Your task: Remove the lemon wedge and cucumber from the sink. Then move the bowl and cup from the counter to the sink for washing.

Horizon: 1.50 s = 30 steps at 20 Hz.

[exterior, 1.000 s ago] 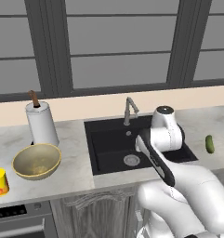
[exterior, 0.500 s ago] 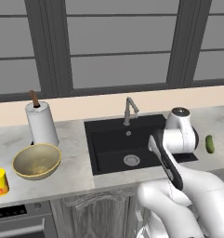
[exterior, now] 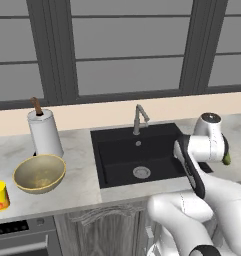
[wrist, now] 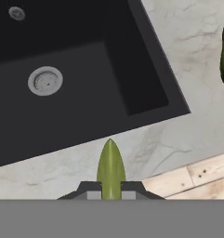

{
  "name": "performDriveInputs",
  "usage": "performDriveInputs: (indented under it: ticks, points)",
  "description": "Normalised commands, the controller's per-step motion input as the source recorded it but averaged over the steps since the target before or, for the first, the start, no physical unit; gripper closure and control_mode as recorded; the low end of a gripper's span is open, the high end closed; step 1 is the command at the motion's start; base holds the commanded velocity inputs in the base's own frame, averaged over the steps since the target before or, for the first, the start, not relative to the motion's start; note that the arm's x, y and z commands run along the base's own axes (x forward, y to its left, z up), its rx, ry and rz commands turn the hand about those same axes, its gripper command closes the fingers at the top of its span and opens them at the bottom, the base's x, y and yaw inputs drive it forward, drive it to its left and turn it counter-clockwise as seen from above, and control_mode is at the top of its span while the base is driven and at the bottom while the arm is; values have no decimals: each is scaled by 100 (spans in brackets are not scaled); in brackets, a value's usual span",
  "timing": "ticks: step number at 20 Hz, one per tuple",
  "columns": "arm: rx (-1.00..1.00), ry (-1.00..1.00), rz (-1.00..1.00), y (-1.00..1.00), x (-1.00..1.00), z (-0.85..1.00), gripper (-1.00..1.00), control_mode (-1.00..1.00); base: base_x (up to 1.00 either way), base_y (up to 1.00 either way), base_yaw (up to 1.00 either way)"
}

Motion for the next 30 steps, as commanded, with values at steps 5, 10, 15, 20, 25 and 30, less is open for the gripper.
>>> performDriveInputs:
  ticks: [5,10,15,20,25,30]
  points:
    - [0,0,-6,-53,0,14,100,-100,0,0,0]
    - [0,0,-6,-54,0,12,100,-100,0,0,0]
    - [0,0,-5,-56,0,10,100,-100,0,0,0]
    - [2,0,-6,-56,0,10,100,-100,0,0,0]
    - [1,3,-8,-55,0,9,100,-100,0,0,0]
    - [1,4,-7,-52,0,5,100,-100,0,0,0]
